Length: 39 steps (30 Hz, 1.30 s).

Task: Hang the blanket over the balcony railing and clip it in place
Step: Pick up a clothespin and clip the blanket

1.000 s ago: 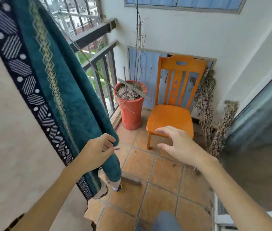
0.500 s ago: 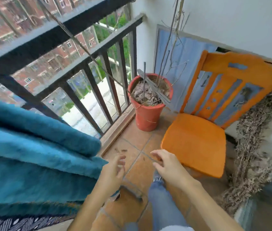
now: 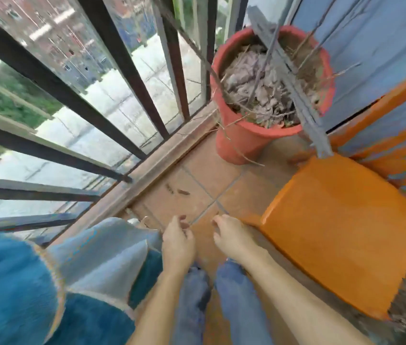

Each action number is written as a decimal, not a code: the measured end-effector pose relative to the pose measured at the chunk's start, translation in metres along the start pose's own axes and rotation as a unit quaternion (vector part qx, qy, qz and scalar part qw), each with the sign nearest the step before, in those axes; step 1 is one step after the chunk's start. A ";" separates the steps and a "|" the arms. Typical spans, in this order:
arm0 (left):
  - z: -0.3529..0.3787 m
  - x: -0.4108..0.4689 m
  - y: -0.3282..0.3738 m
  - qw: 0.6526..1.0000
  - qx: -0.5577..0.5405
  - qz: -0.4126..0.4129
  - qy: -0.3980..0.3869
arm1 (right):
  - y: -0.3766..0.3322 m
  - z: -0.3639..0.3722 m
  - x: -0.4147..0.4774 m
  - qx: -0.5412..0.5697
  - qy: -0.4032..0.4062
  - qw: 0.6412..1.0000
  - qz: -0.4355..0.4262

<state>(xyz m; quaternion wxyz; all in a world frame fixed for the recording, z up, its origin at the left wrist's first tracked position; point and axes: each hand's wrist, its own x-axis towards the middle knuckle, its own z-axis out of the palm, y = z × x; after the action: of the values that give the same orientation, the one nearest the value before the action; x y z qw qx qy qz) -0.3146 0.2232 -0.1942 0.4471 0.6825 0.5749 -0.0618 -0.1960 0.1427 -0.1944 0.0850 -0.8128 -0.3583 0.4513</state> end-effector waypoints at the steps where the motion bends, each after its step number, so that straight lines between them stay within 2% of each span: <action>1: 0.014 0.026 -0.014 1.000 0.005 -0.020 0.006 | 0.008 0.015 0.028 -0.006 -0.004 1.000 0.002; 4: 0.054 0.106 -0.058 0.997 0.038 -0.054 0.027 | 0.032 0.067 0.116 -0.009 -0.010 1.000 0.009; 10: 0.129 0.262 -0.152 0.989 0.128 -0.053 0.043 | 0.070 0.161 0.301 -0.007 0.030 0.999 0.019; 15: 0.181 0.384 -0.214 0.967 0.256 0.007 0.015 | 0.093 0.228 0.442 0.014 0.041 0.999 -0.005; 17: 0.195 0.425 -0.230 0.964 0.260 0.024 0.048 | 0.105 0.252 0.478 0.001 0.047 0.999 -0.019; 20: 0.207 0.471 -0.245 0.971 0.211 -0.015 0.112 | 0.120 0.275 0.506 -0.067 0.048 0.996 -0.044; 24: 0.209 0.487 -0.247 0.976 0.149 -0.027 0.158 | 0.121 0.282 0.505 -0.104 0.079 0.989 -0.070; 26: 0.203 0.467 -0.237 0.980 0.107 -0.025 0.163 | 0.118 0.274 0.487 -0.055 0.056 0.996 -0.030; 29: 0.186 0.407 -0.213 0.986 0.079 -0.052 0.135 | 0.115 0.246 0.428 0.068 0.052 0.995 0.045; 33: 0.158 0.312 -0.169 0.987 0.019 -0.106 0.122 | 0.107 0.184 0.323 0.166 0.068 0.981 0.074; 36: 0.138 0.232 -0.127 0.988 -0.044 -0.093 0.116 | 0.092 0.134 0.239 0.212 0.067 0.973 0.062; 39: 0.117 0.160 -0.088 0.988 -0.128 -0.054 0.070 | 0.070 0.090 0.154 0.271 0.049 0.961 0.020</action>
<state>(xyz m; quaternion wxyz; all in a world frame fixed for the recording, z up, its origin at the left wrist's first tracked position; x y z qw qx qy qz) -0.2849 0.2549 -0.4063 0.4849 0.5903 0.6443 0.0362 -0.1807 0.1765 -0.3826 0.3102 -0.7876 -0.2017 0.4928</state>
